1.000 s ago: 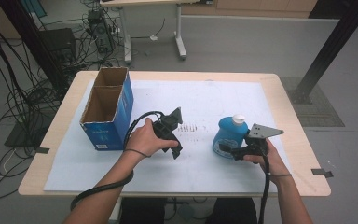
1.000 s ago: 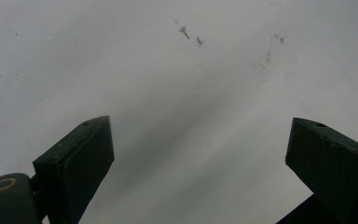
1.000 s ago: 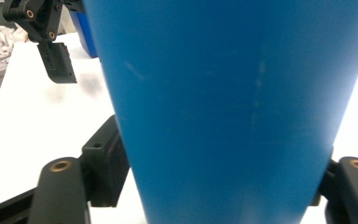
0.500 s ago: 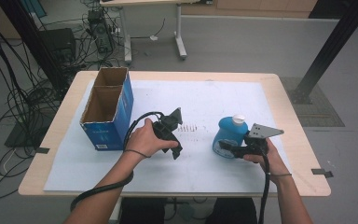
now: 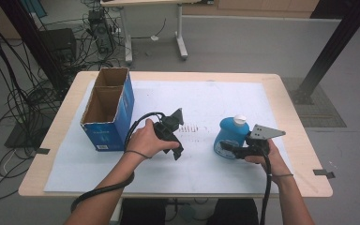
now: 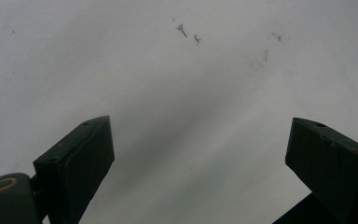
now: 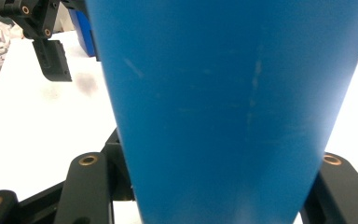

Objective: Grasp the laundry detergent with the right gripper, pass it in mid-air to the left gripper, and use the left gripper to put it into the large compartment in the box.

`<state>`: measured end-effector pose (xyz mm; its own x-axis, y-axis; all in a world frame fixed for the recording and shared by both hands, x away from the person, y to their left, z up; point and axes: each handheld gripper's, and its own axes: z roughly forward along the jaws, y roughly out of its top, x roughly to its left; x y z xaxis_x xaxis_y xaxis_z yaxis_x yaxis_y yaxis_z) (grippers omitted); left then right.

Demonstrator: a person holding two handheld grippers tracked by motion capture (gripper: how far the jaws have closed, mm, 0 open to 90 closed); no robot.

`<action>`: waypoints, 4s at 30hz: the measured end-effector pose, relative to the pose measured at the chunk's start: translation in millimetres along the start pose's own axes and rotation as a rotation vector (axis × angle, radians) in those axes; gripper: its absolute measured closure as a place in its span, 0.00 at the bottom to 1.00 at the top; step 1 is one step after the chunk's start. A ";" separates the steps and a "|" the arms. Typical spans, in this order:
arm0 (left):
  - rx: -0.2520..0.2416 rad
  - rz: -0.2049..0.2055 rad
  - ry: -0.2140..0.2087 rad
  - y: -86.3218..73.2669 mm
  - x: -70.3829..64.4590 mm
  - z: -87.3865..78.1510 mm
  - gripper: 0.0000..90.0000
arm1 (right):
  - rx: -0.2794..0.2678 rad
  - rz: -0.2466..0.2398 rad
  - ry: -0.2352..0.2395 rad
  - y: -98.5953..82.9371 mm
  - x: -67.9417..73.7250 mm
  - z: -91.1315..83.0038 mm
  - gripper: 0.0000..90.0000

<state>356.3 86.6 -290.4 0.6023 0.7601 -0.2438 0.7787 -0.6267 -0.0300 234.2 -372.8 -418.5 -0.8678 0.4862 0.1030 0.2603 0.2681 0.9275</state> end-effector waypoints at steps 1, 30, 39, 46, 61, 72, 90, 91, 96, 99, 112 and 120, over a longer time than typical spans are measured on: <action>-0.001 -0.001 0.000 0.0 -0.3 0.3 0.09 | 0.000 0.000 0.000 0.0 -0.1 0.0 0.46; -0.002 -0.009 0.000 -1.0 0.4 1.1 0.09 | -0.004 -0.010 -0.006 -1.5 1.9 -0.1 0.46; -0.001 -0.008 0.000 -0.1 0.8 0.9 0.09 | -0.012 -0.011 -0.008 -3.6 2.8 -0.3 0.46; -0.002 -0.008 -0.001 1.1 0.6 1.0 0.09 | -0.018 -0.012 -0.009 -4.8 2.8 -0.2 0.46; 0.001 -0.005 0.002 1.8 -0.2 0.8 0.09 | -0.017 -0.012 -0.012 -4.6 3.6 -0.3 0.46; 0.002 -0.001 0.005 2.0 0.6 -1.0 0.09 | -0.016 -0.009 -0.013 -4.3 3.9 -0.3 0.46; -0.005 0.001 0.002 -2.2 -1.7 -4.8 0.09 | -0.020 -0.009 -0.012 -5.3 3.7 -0.4 0.47; -0.006 0.000 0.002 -2.6 -1.9 -4.9 0.09 | -0.019 -0.011 -0.012 -5.0 3.7 -0.4 0.47; -0.004 0.005 0.000 -3.0 -1.6 -3.6 0.09 | -0.018 -0.012 -0.017 -4.8 5.1 -0.6 0.47; -0.001 0.012 -0.001 -3.2 -0.6 -3.8 0.09 | -0.018 -0.011 -0.017 -4.6 5.1 -0.7 0.47; -0.026 0.040 0.009 -10.0 -3.2 -18.7 0.09 | -0.009 -0.005 -0.013 -1.0 5.0 -2.0 0.47; -0.052 0.070 0.024 -16.6 -8.6 -41.8 0.10 | -0.019 -0.006 -0.007 5.9 4.8 -4.0 0.47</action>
<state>345.6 97.7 -247.3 0.6589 0.7193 -0.2201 0.7425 -0.6689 0.0366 229.8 -372.2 -411.1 -0.8665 0.4902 0.0946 0.2467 0.2555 0.9348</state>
